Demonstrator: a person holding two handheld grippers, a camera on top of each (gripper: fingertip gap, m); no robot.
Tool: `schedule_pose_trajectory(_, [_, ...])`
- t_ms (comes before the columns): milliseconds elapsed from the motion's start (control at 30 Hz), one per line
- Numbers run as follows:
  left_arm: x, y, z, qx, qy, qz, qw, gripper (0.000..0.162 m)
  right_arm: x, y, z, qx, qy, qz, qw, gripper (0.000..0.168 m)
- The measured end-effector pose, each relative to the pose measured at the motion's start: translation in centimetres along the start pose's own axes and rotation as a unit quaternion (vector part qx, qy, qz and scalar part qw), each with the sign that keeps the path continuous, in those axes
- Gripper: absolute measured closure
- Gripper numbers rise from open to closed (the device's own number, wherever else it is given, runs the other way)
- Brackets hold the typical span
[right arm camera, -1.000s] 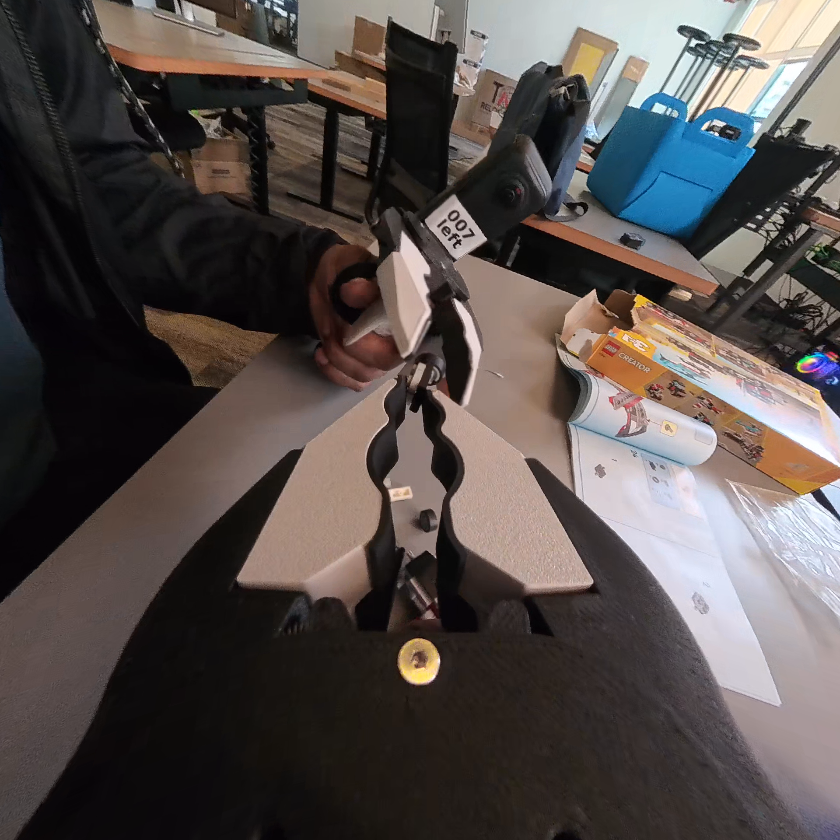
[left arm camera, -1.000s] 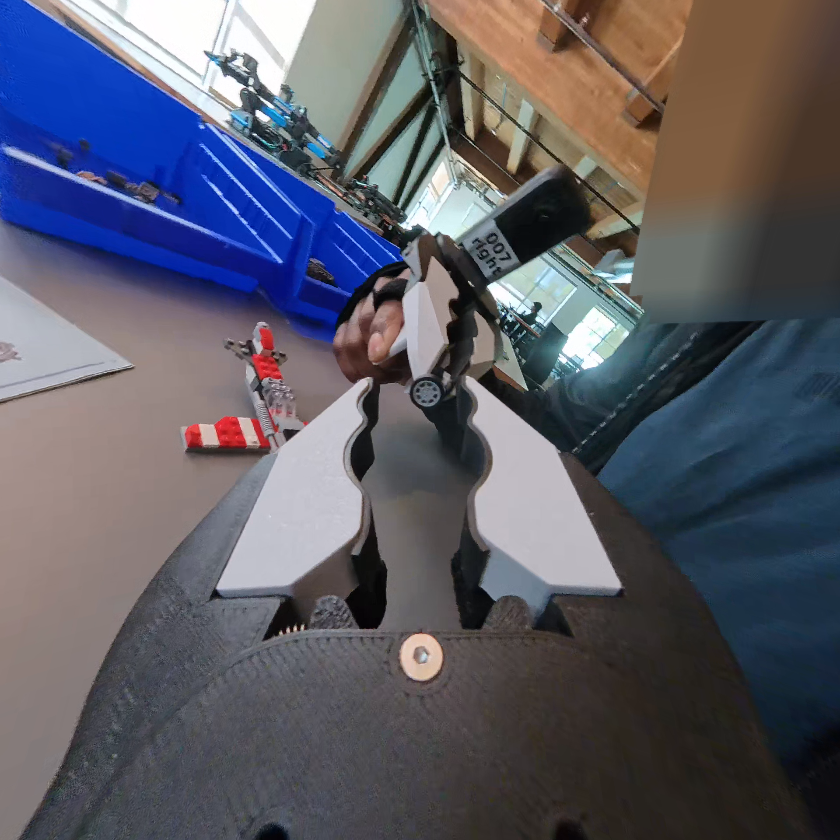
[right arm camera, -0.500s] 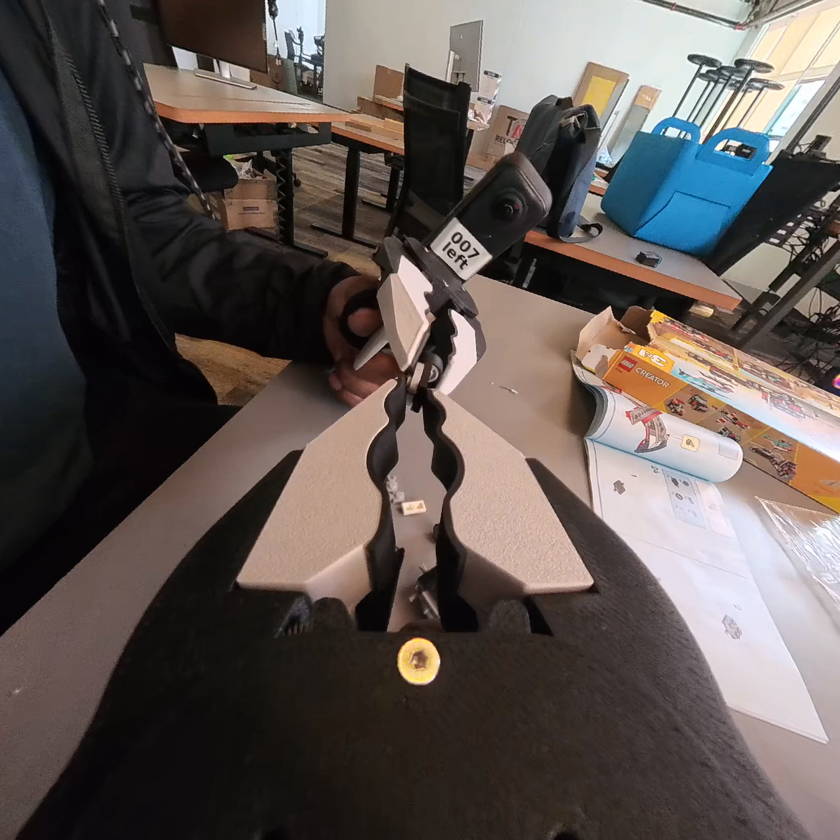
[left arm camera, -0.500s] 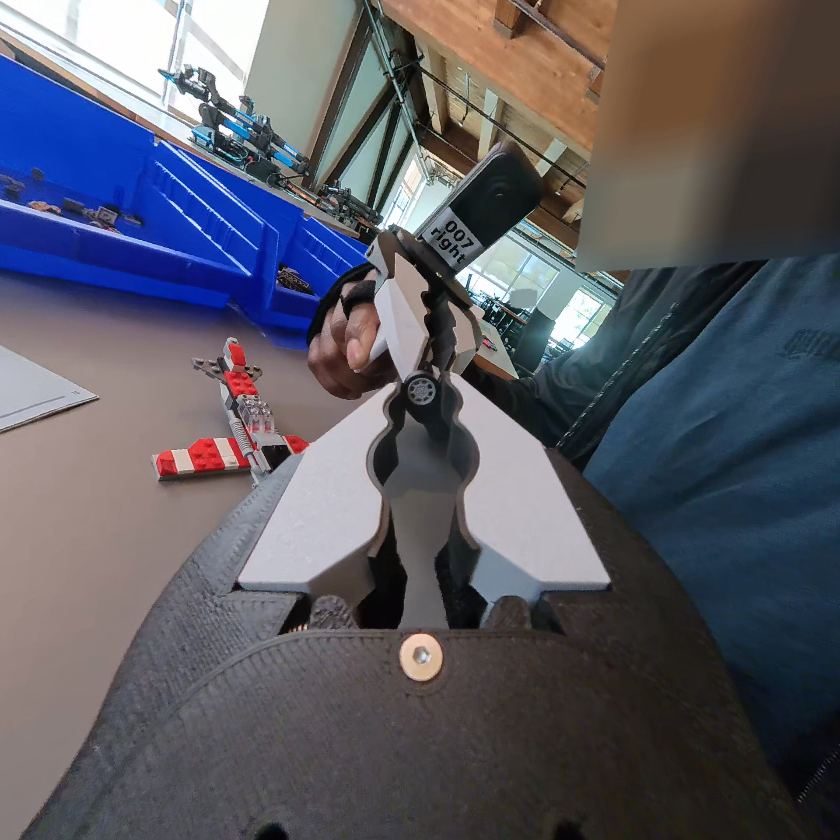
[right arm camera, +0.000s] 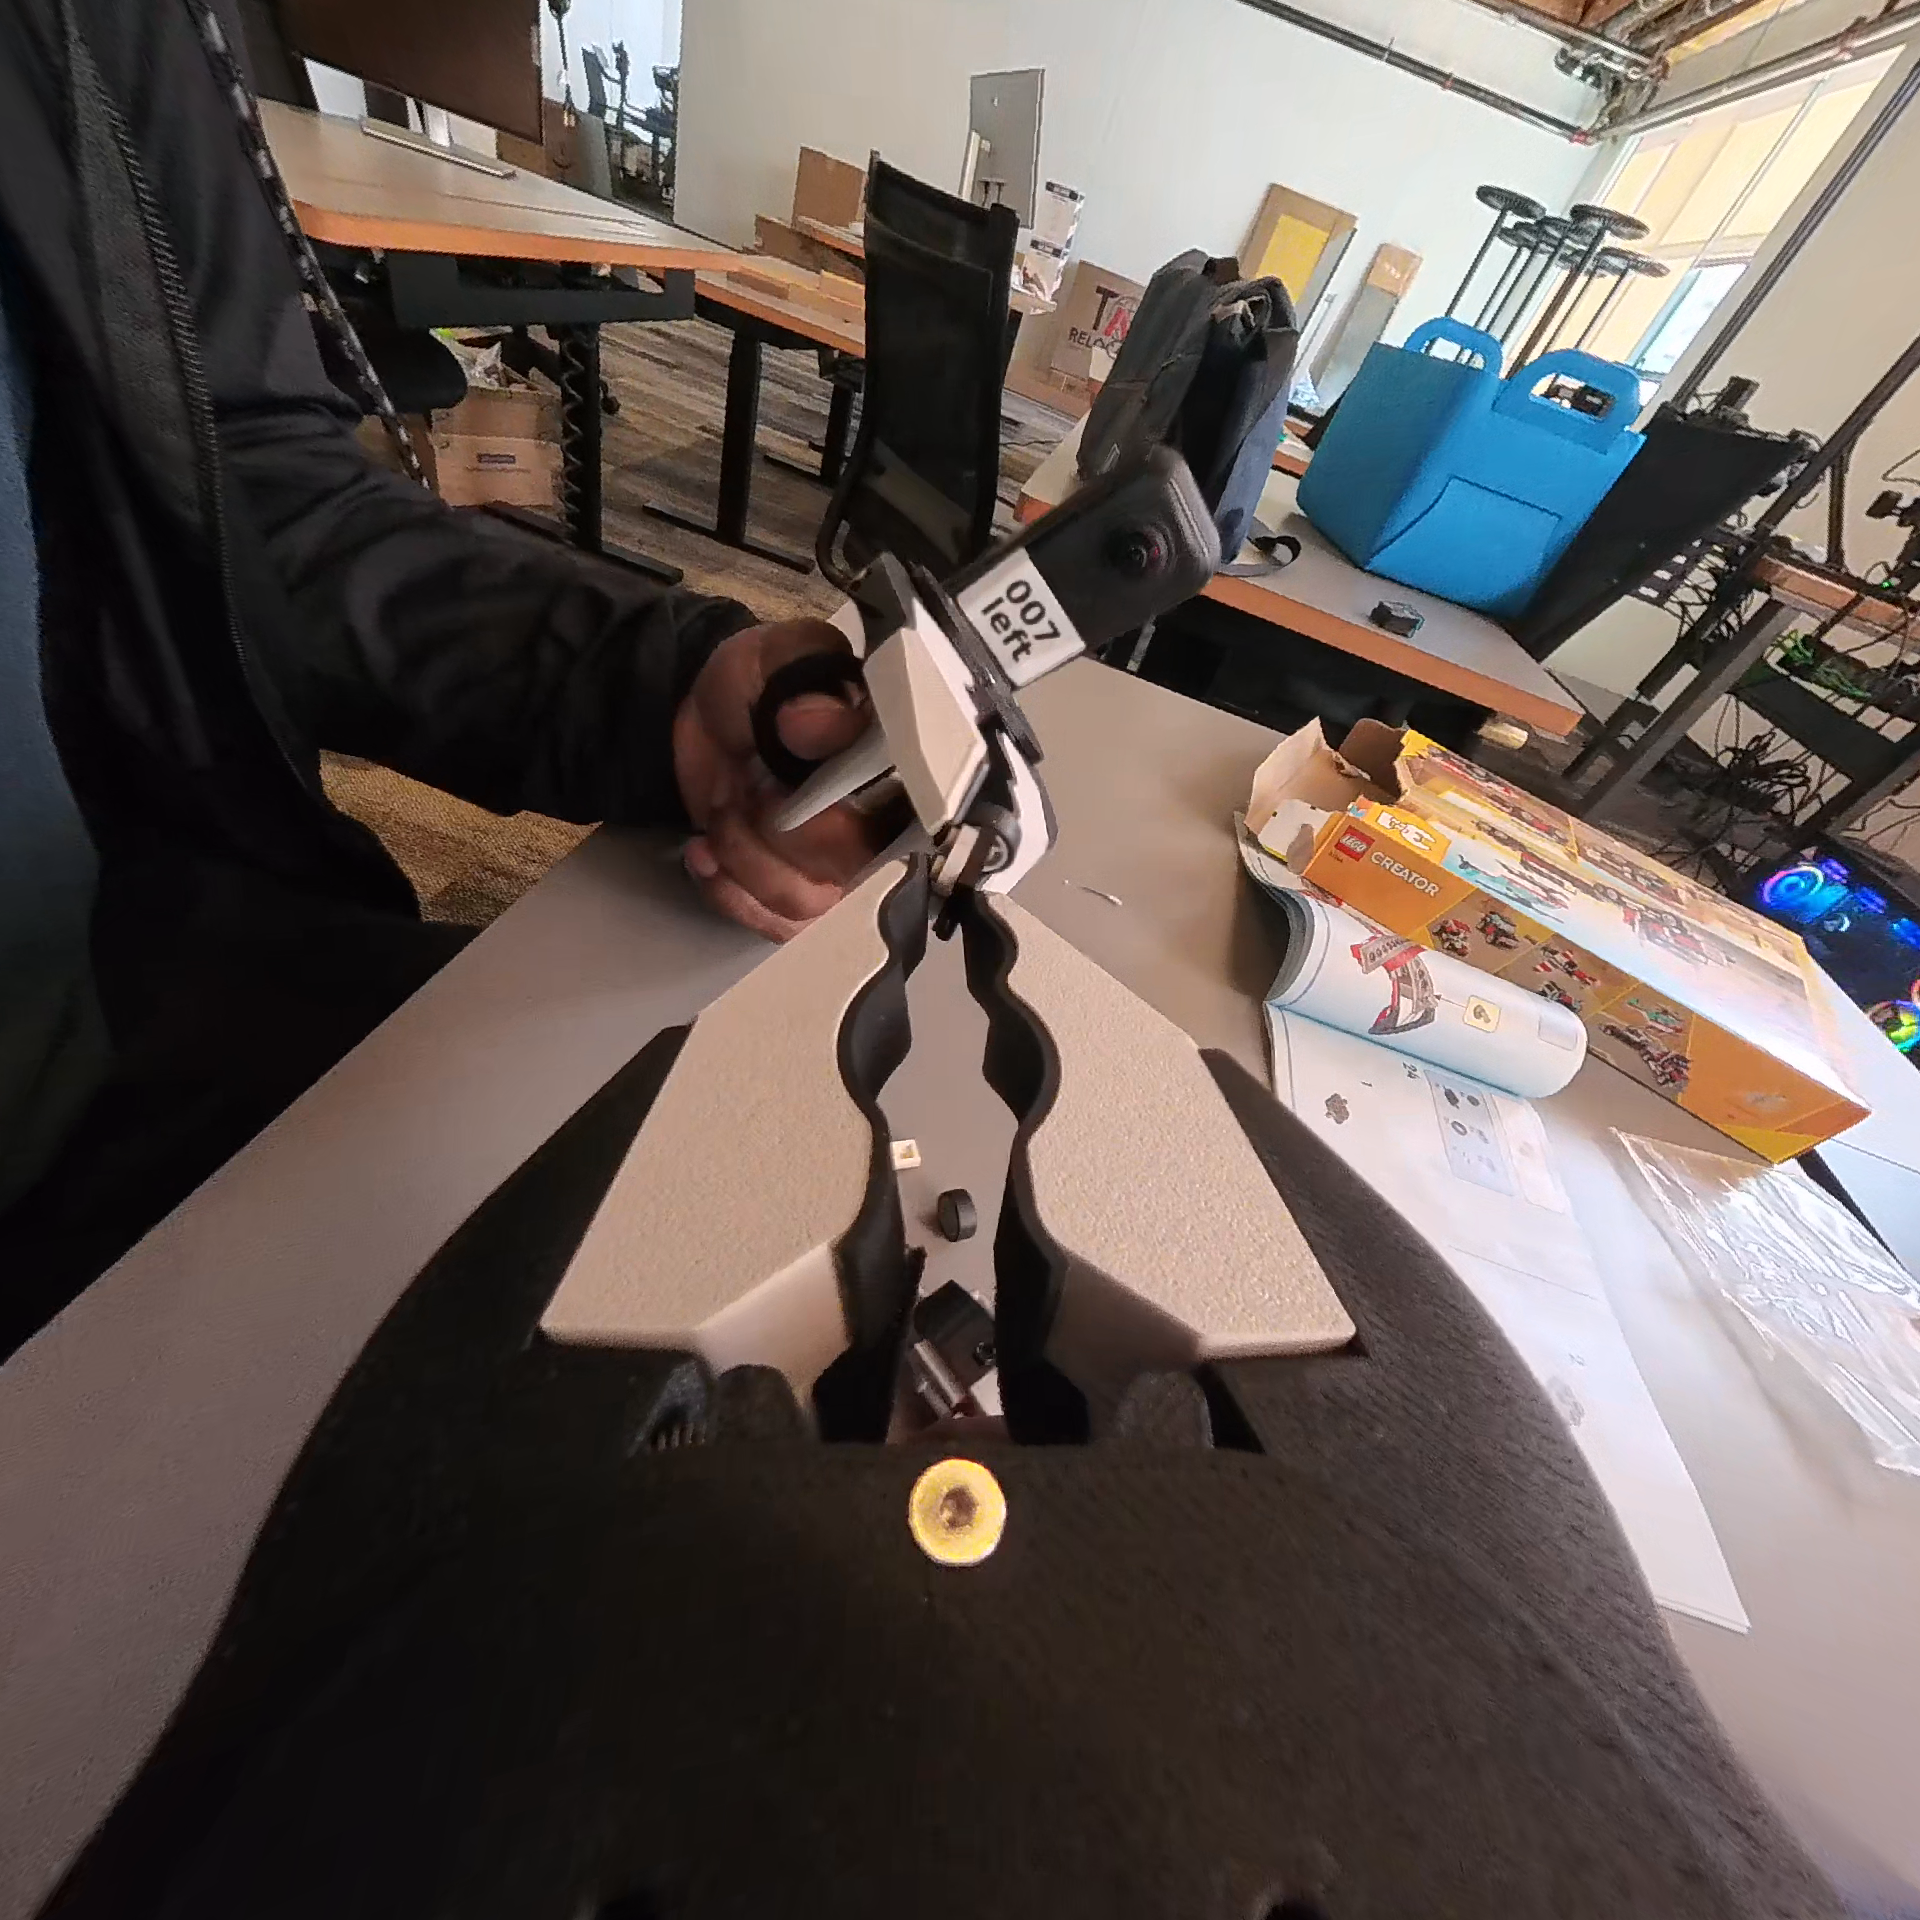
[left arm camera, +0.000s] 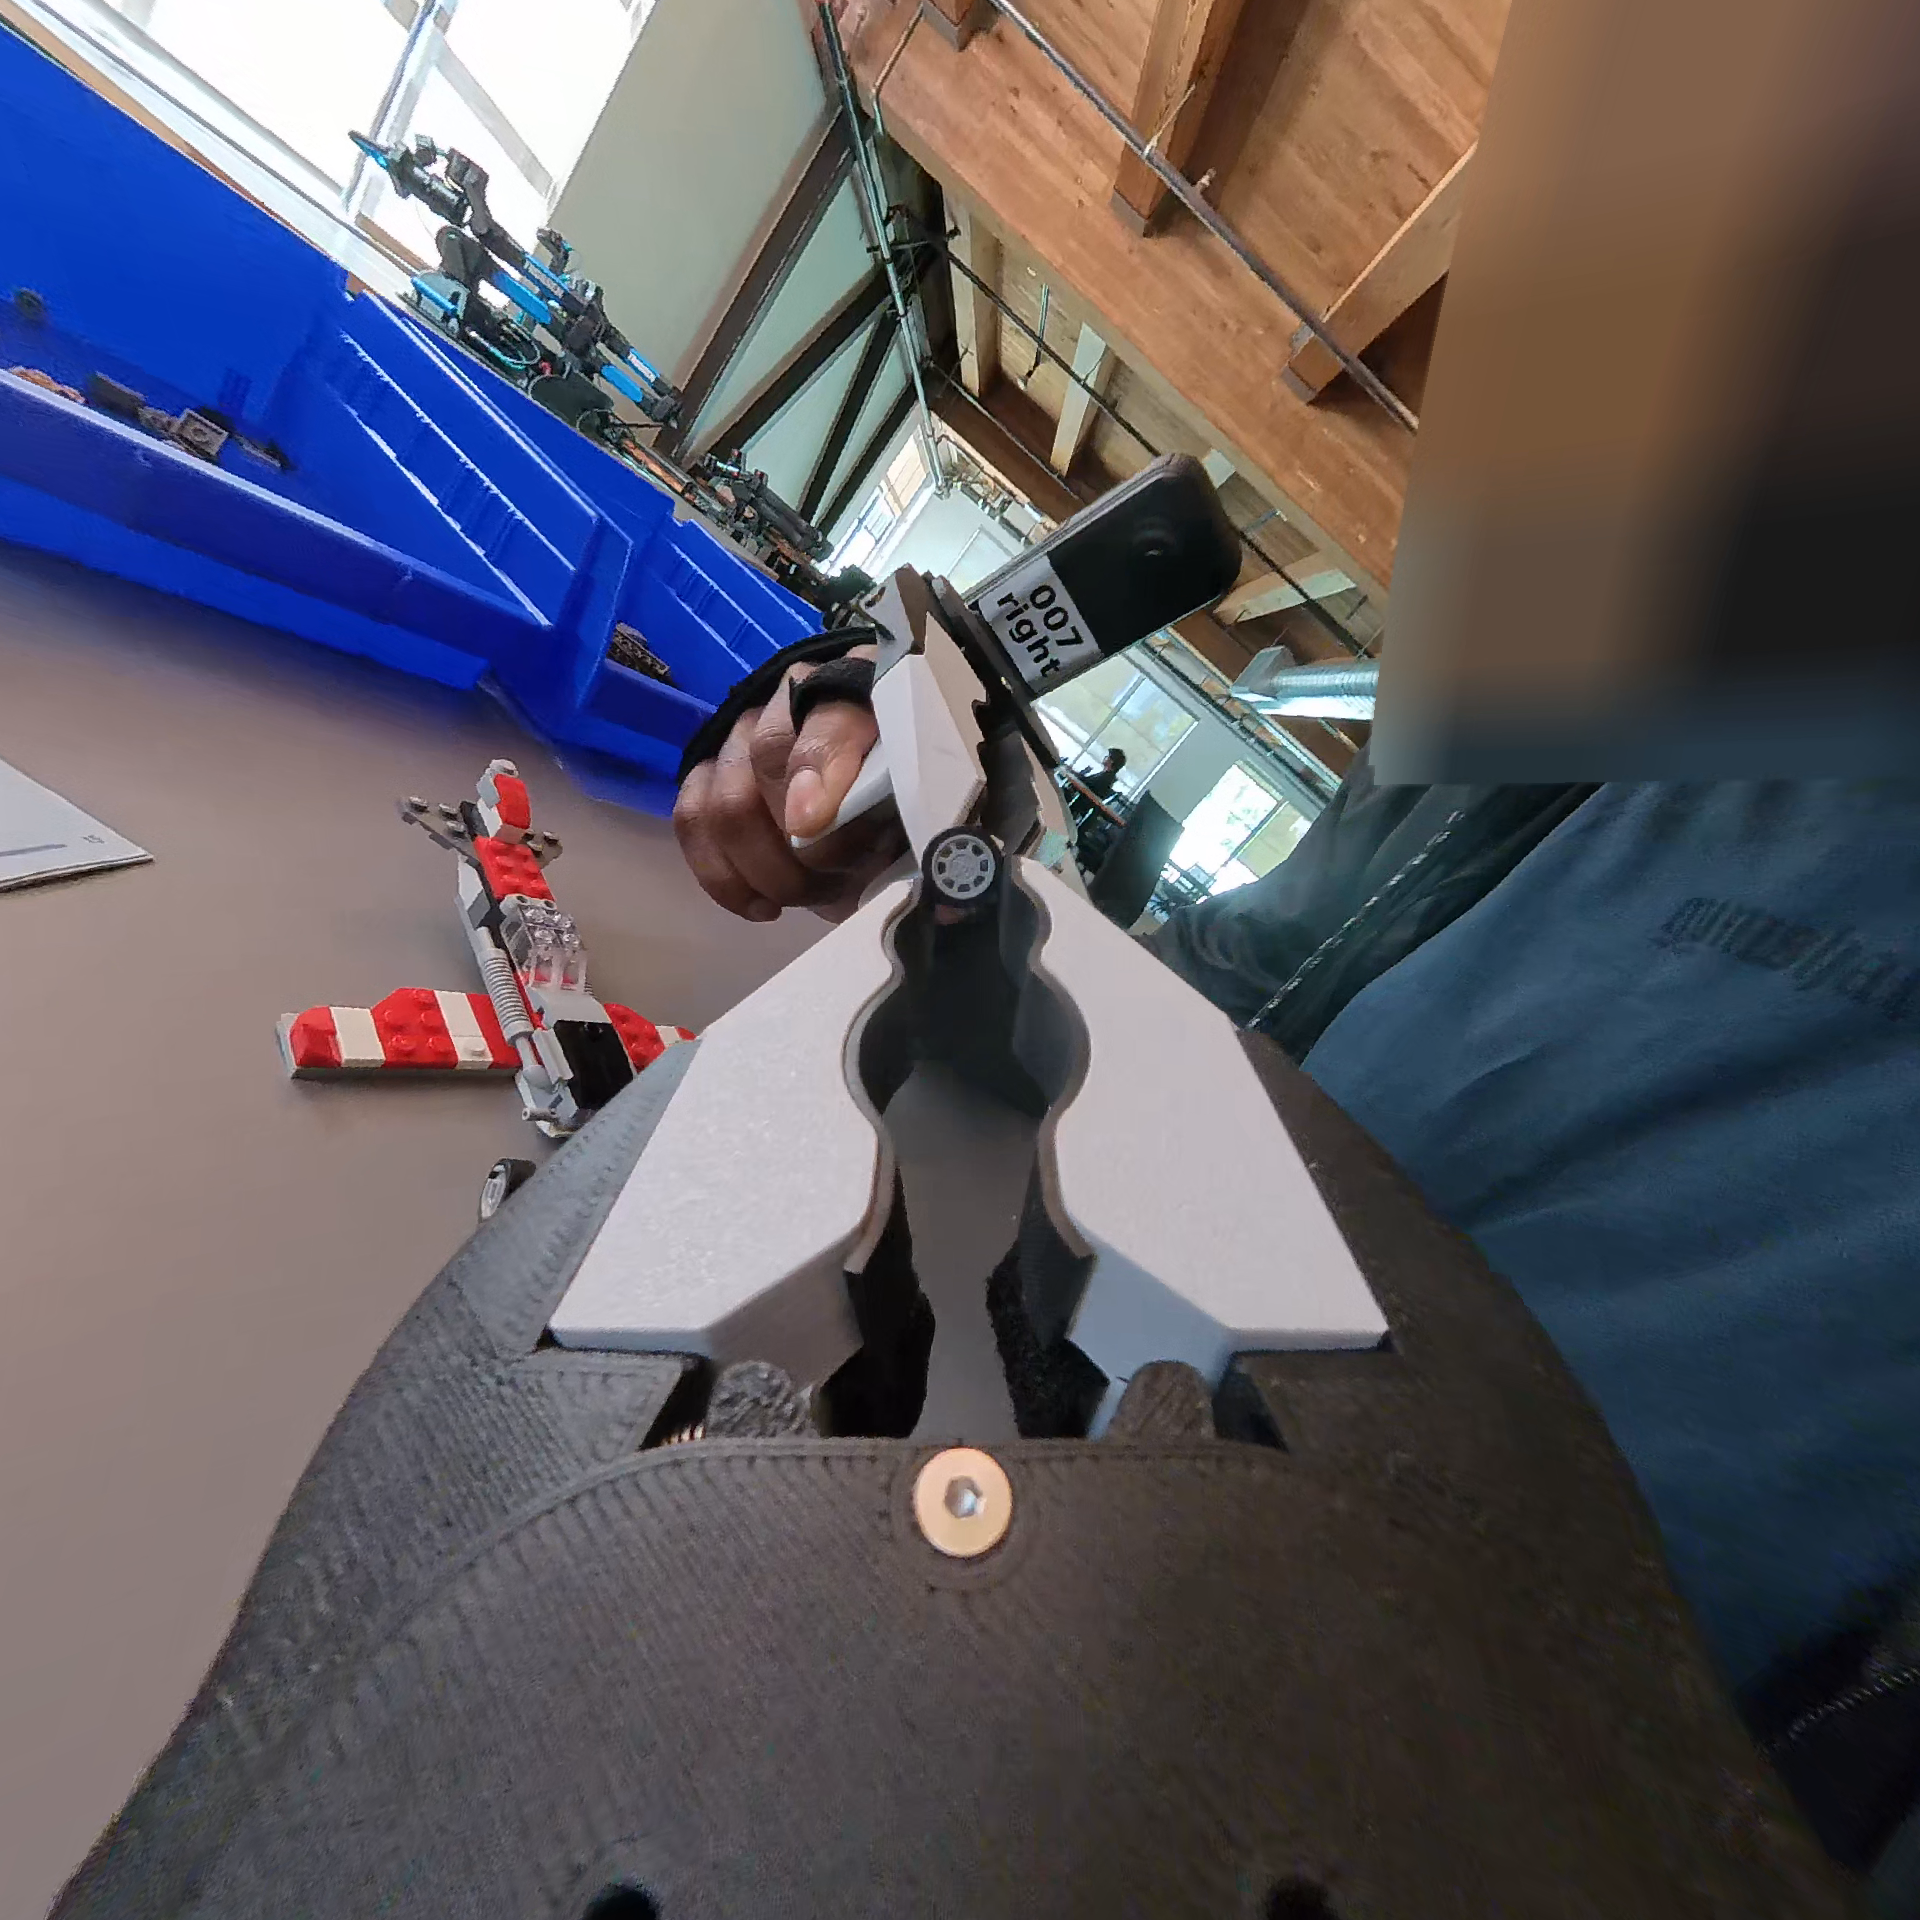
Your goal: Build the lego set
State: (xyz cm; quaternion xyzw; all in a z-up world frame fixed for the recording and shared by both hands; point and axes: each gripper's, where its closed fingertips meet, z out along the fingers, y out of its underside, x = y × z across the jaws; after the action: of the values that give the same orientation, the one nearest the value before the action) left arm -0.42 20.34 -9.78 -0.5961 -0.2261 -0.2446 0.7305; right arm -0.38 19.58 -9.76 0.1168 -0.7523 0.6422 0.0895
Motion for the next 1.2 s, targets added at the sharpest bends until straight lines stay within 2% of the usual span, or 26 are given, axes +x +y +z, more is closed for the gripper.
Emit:
schedule_pose_trajectory(267, [-0.4, -0.4, -0.1, 0.037, -0.002, -0.041, 0.998, 0.148, 0.7, 0.1, 0.0, 0.007, 0.019, 0.002, 1.0, 0.161])
schedule_pose_trajectory(400, [-1.5, -1.0, -0.5, 0.069, -0.045, -0.064, 0.995, 0.128, 1.4, -0.7, -0.1, 0.026, 0.049, 0.003, 0.998, 0.161])
schedule_pose_trajectory(467, [-1.2, -1.5, -0.4, 0.093, -0.048, -0.076, 0.992, 0.125, 1.7, -1.3, 0.0, 0.04, 0.074, -0.002, 0.996, 0.161])
schedule_pose_trajectory(667, [0.8, -2.6, 0.8, 0.157, -0.036, -0.123, 0.979, 0.128, 2.1, -3.0, -0.5, 0.065, 0.178, -0.043, 0.981, 0.16])
schedule_pose_trajectory(867, [3.0, -1.8, 2.8, 0.183, -0.022, -0.167, 0.969, 0.129, 0.3, -3.1, -0.6, 0.018, 0.289, -0.138, 0.947, 0.16])
schedule_pose_trajectory(1033, [2.8, -0.9, 2.9, 0.211, -0.051, -0.202, 0.955, 0.141, -0.9, -2.8, -0.7, -0.012, 0.346, -0.182, 0.92, 0.159])
schedule_pose_trajectory(1200, [1.4, 0.2, 2.6, 0.161, -0.151, -0.14, 0.965, 0.143, -1.1, -1.6, -0.5, -0.048, 0.365, -0.169, 0.914, 0.159])
